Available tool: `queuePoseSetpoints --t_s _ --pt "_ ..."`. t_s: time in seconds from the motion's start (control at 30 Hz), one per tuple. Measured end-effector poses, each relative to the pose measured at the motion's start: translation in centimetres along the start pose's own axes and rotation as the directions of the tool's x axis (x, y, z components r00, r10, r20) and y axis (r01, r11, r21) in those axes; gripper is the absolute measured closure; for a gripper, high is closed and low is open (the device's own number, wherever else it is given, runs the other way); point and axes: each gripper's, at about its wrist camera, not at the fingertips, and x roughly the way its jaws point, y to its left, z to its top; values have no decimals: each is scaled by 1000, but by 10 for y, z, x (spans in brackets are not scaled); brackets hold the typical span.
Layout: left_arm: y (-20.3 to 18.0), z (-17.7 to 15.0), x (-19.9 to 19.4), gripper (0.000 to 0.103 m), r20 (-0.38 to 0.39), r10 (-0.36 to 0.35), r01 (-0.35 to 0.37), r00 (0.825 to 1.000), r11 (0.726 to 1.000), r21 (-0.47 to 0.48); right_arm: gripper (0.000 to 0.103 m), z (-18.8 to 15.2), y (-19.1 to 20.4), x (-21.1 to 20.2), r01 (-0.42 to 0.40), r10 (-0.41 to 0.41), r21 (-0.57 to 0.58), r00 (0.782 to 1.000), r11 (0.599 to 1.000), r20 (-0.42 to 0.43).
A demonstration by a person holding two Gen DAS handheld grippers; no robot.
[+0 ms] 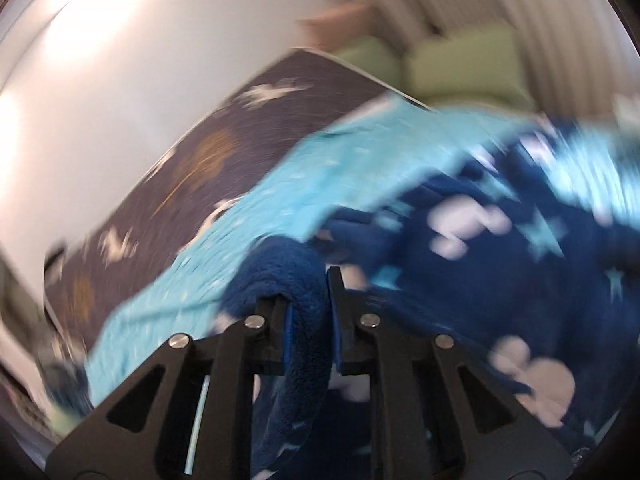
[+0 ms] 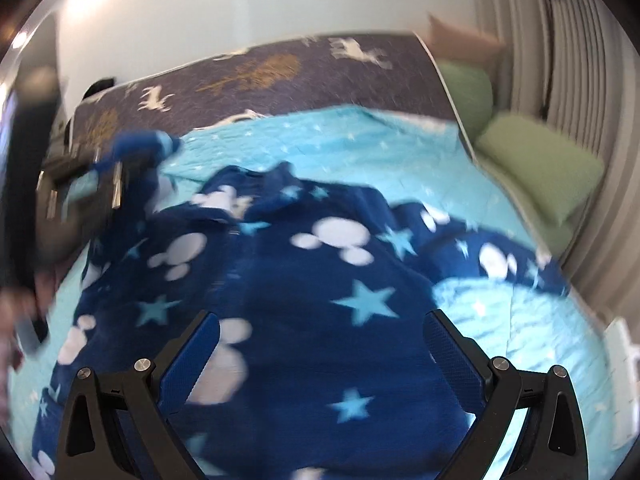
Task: Fold small clothes
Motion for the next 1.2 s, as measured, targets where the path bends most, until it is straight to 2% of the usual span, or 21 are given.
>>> queuePoseSetpoints --t_s 0.07,0.13,0.23,0.33,0.4,0.47,0.53,0.6,0.67,0.7,0.73,0.8,0.83,0.9,0.93,0.97,1.03,1.1,1.13,1.2 --pt "-32 -11 2 85 -15 -42 43 999 996 80 0 7 -33 14 -3 5 56 999 998 -35" --pt "-58 -22 4 85 -42 -79 84 996 986 142 0 19 -57 24 -90 96 102 994 991 -49" --pt "-75 -28 -6 85 -41 -79 85 996 978 192 0 34 -60 31 -174 179 94 983 980 -47" --pt "-68 -28 -21 75 -32 -89 93 996 981 171 0 46 -37 43 -236 238 31 969 971 -60" --pt "-63 -32 -36 57 -10 -78 78 997 981 178 0 49 -19 52 -248 246 -13 966 969 -82" --pt "-56 -39 -49 47 14 -41 37 999 982 187 0 48 12 58 -257 247 -112 964 960 -95" --pt "-43 -50 -61 42 6 -11 10 1000 989 148 0 46 41 60 -264 248 -219 964 939 -100" --pt "-23 -67 -64 42 -55 35 -31 998 997 75 0 44 67 63 -262 243 -292 965 920 -101" --pt "-7 -85 -56 42 -124 116 -112 985 993 38 0 44 86 68 -257 235 -332 966 908 -107" --pt "2 -97 -48 42 -181 170 -167 969 985 31 0 44 98 71 -249 225 -349 968 903 -109" --pt "12 -112 -36 42 -253 220 -220 942 975 28 0 44 109 75 -235 209 -366 972 900 -111" --pt "27 -132 -18 42 -345 252 -266 904 964 6 0 44 127 85 -193 160 -401 980 896 -115" --pt "32 -137 -13 42 -365 231 -256 902 967 -20 0 43 141 94 -150 110 -431 987 890 -116" --pt "37 -138 -6 41 -380 170 -217 909 973 -83 0 41 154 109 -96 43 -457 991 884 -125" --pt "36 -137 -4 41 -378 169 -217 910 972 -87 0 40 157 118 -71 12 -459 992 886 -129" --pt "36 -135 2 40 -379 181 -227 907 971 -79 0 41 157 128 -31 -29 -451 992 892 -126" --pt "33 -132 12 35 -401 227 -272 887 960 -59 1 45 141 135 43 -93 -399 990 916 -106" --pt "45 -135 20 31 -416 236 -294 878 953 -78 1 58 95 133 129 -151 -216 985 968 -88" --pt "47 -137 20 30 -421 229 -295 878 951 -97 1 62 67 129 118 -128 -96 986 988 -109" --pt "54 -139 15 26 -425 208 -288 881 949 -132 1 60 10 123 81 -60 128 985 988 -161"
